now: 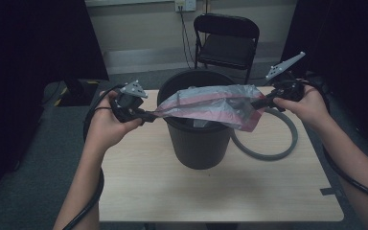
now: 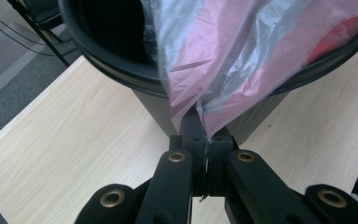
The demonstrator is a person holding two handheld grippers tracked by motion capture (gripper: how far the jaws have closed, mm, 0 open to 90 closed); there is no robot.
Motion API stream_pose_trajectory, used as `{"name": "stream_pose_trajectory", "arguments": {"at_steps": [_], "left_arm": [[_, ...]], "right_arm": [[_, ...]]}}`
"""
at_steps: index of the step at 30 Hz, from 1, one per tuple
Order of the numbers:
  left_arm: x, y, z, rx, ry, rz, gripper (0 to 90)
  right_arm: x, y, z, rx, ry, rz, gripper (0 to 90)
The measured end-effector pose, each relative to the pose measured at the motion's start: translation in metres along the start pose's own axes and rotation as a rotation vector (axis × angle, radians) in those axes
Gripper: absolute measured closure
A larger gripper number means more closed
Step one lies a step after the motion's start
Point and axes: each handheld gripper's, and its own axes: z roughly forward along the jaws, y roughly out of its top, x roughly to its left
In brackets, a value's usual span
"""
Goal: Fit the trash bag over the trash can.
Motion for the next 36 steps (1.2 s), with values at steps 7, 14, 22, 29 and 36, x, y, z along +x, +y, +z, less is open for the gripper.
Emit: {"name": "stream_pose_trajectory", "arguments": {"at_steps": [7, 14, 22, 29, 36], "left_arm": [[-0.009, -0.003, -0.007, 0.003, -0.020, 0.022, 90.0], [0.002, -0.035, -0.001, 0.061, 0.035, -0.029, 90.0], [-0.002, -0.030, 0.015, -0.040, -0.002, -0.009, 89.8], [0.000, -0.033, 0.022, -0.042, 0.018, -0.023, 90.0], [0.002, -0.033, 0.012, -0.088, -0.064, -0.069, 67.5]], "right_arm": [[-0.015, -0.007, 0.009, -0.001, -0.089, 0.055, 90.0], [0.017, -0.008, -0.007, -0.072, 0.039, -0.012, 89.3], [0.007, -0.029, 0.028, 0.026, -0.048, 0.019, 90.0], [0.001, -0.024, 0.034, 0.008, -0.090, 0.036, 90.0], [0.008, -0.021, 0.010, -0.026, -0.096, 0.003, 90.0]]}}
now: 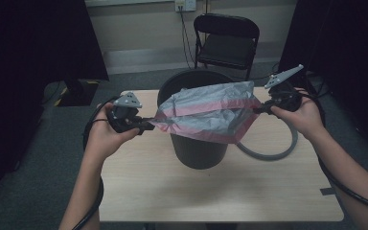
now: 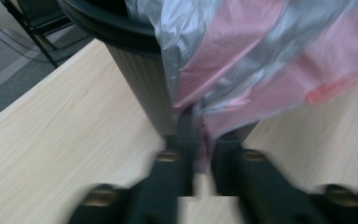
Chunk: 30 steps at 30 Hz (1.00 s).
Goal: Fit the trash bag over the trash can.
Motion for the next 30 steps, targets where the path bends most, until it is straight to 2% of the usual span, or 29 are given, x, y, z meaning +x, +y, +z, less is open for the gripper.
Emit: {"name": "stream_pose_trajectory", "arguments": {"at_steps": [3, 7, 9, 11, 13, 14, 18, 21, 22, 25, 27, 30], "left_arm": [[0.003, -0.002, -0.005, -0.029, -0.054, -0.034, 50.8], [0.005, -0.004, -0.012, -0.058, -0.098, -0.060, 39.1], [0.005, -0.005, -0.015, -0.069, -0.107, -0.063, 34.8], [0.005, -0.005, -0.014, -0.055, -0.092, -0.056, 32.5], [0.004, -0.002, -0.013, -0.045, -0.088, -0.069, 29.8], [0.004, 0.001, -0.012, -0.053, -0.079, -0.053, 27.4], [0.002, 0.014, -0.009, -0.081, -0.069, -0.032, 23.8], [-0.002, 0.023, -0.006, -0.067, -0.069, -0.009, 22.3], [-0.003, 0.026, -0.006, -0.061, -0.055, 0.006, 22.3], [-0.007, 0.030, -0.005, -0.057, -0.057, 0.015, 22.2], [-0.007, 0.031, -0.006, -0.057, -0.061, 0.002, 22.7], [-0.004, 0.029, -0.009, -0.053, -0.040, -0.014, 24.0]], "right_arm": [[-0.001, 0.003, -0.008, 0.001, -0.007, -0.008, 90.0], [0.000, 0.007, -0.012, -0.003, -0.010, -0.018, 90.0], [0.000, 0.009, -0.013, -0.006, -0.005, -0.023, 90.0], [0.000, 0.010, -0.013, -0.010, -0.004, -0.021, 89.9], [0.001, 0.012, -0.013, -0.013, 0.000, -0.019, 89.9], [0.002, 0.014, -0.013, -0.012, -0.001, -0.020, 89.9], [0.005, 0.019, -0.015, -0.011, 0.005, -0.028, 89.9], [0.007, 0.023, -0.017, -0.014, 0.010, -0.036, 89.7], [0.008, 0.024, -0.018, -0.014, 0.010, -0.041, 89.7], [0.009, 0.027, -0.020, -0.015, 0.012, -0.048, 89.7], [0.010, 0.027, -0.022, -0.015, 0.014, -0.049, 89.5], [0.010, 0.025, -0.023, -0.014, 0.018, -0.050, 89.3]]}}
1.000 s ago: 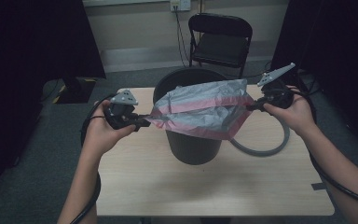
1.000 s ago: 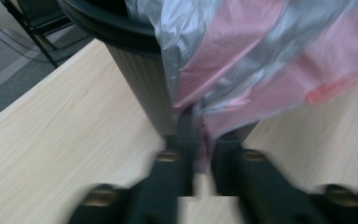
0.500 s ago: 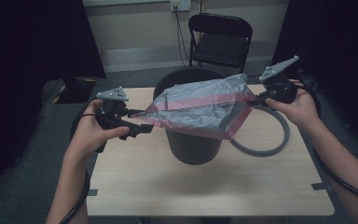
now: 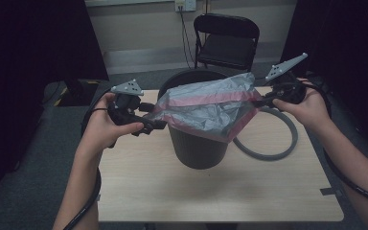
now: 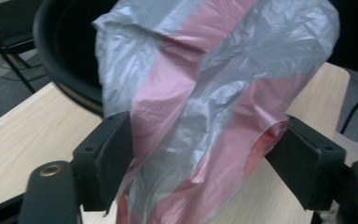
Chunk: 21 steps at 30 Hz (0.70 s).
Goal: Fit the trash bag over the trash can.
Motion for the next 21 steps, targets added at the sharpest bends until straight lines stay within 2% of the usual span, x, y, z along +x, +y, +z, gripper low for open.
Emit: {"name": "stream_pose_trajectory", "arguments": {"at_steps": [2, 6, 11, 14, 16, 18, 21], "left_arm": [[0.001, -0.001, -0.003, 0.007, 0.001, -0.020, 24.0], [0.001, -0.001, -0.010, 0.011, -0.024, -0.012, 23.5], [0.006, -0.006, -0.027, -0.020, -0.036, -0.032, 23.1], [0.013, -0.011, -0.038, -0.052, -0.021, -0.062, 23.0], [0.017, -0.013, -0.039, -0.073, -0.007, -0.084, 23.1], [0.018, -0.014, -0.033, -0.047, 0.021, -0.080, 24.8], [0.021, -0.014, -0.020, -0.032, 0.056, -0.107, 29.3]], "right_arm": [[0.000, -0.001, -0.001, 0.000, -0.001, 0.001, 89.2], [0.003, -0.001, -0.003, 0.009, -0.010, -0.011, 89.2], [0.001, -0.001, -0.004, 0.011, -0.012, -0.007, 89.2], [0.001, -0.002, -0.004, 0.014, -0.012, -0.008, 89.2], [0.001, -0.002, -0.003, 0.018, -0.011, -0.010, 89.2], [0.000, -0.003, -0.001, 0.016, -0.008, -0.009, 89.0], [0.001, -0.003, 0.001, 0.021, -0.004, -0.007, 88.9]]}}
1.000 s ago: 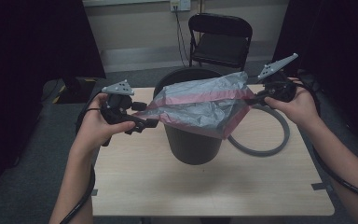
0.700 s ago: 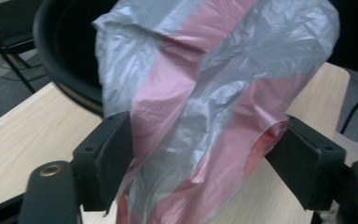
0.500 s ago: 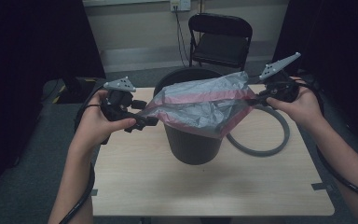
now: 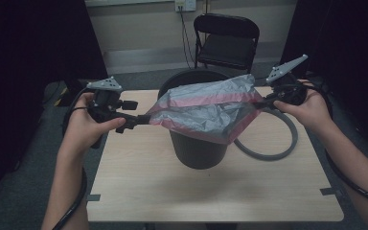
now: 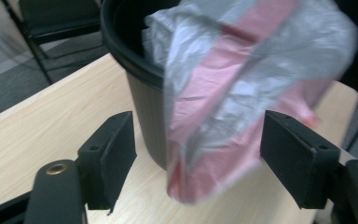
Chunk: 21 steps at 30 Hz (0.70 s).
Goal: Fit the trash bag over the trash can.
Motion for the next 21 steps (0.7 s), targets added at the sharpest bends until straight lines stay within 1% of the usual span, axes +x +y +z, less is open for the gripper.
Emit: {"name": "stream_pose_trajectory", "arguments": {"at_steps": [1, 3, 4, 5, 7, 9, 10, 11, 12, 13, 14, 15, 16, 17, 18, 19, 20, 21], "left_arm": [[0.000, 0.000, 0.005, 0.013, 0.014, 0.015, 31.4], [0.000, -0.002, 0.015, 0.040, 0.010, 0.018, 32.2], [0.000, -0.003, 0.020, 0.048, 0.013, 0.029, 32.4], [0.000, -0.004, 0.024, 0.057, 0.016, 0.026, 32.3], [0.002, -0.005, 0.030, 0.048, 0.009, 0.019, 33.7], [0.003, -0.008, 0.034, 0.035, -0.007, 0.030, 44.5], [0.003, -0.009, 0.037, 0.039, -0.019, 0.035, 46.7], [0.002, -0.011, 0.039, 0.051, -0.031, 0.034, 52.2], [0.001, -0.013, 0.042, 0.064, -0.025, 0.037, 55.9], [0.000, -0.015, 0.045, 0.079, -0.028, 0.045, 58.0], [0.000, -0.016, 0.048, 0.096, -0.037, 0.052, 67.5], [-0.001, -0.018, 0.050, 0.091, -0.043, 0.044, 74.4], [-0.001, -0.019, 0.052, 0.084, -0.045, 0.043, 78.7], [-0.001, -0.019, 0.053, 0.089, -0.047, 0.040, 82.9], [0.000, -0.019, 0.055, 0.082, -0.044, 0.029, 86.4], [0.002, -0.019, 0.055, 0.084, -0.039, 0.026, 89.1], [0.003, -0.019, 0.056, 0.087, -0.022, 0.019, 89.7], [0.004, -0.018, 0.056, 0.087, 0.005, 0.016, 90.0]], "right_arm": [[0.000, 0.000, 0.001, 0.001, 0.002, 0.003, 88.9], [0.000, -0.001, 0.001, 0.000, 0.005, 0.003, 88.9], [0.000, -0.001, 0.002, 0.000, 0.007, 0.003, 88.9], [0.000, -0.001, 0.002, -0.001, 0.010, 0.003, 88.9], [0.000, -0.001, 0.002, -0.001, 0.013, 0.001, 88.8], [0.000, -0.002, 0.003, -0.006, 0.017, 0.004, 88.8], [0.000, -0.002, 0.003, -0.009, 0.019, 0.005, 88.8], [0.001, -0.002, 0.003, -0.013, 0.022, 0.005, 88.8], [0.001, -0.003, 0.004, -0.017, 0.029, 0.007, 88.8], [0.002, -0.003, 0.004, -0.017, 0.029, 0.009, 88.8], [0.002, -0.004, 0.005, -0.020, 0.027, 0.009, 88.9], [0.003, -0.004, 0.006, -0.021, 0.030, 0.011, 88.8], [0.003, -0.004, 0.007, -0.022, 0.032, 0.013, 88.8], [0.003, -0.004, 0.008, -0.029, 0.036, 0.018, 88.7], [0.003, -0.004, 0.009, -0.033, 0.043, 0.021, 88.4], [0.003, -0.004, 0.010, -0.036, 0.045, 0.022, 87.9], [0.003, -0.004, 0.011, -0.042, 0.044, 0.024, 88.0], [0.003, -0.004, 0.011, -0.044, 0.044, 0.023, 89.3]]}}
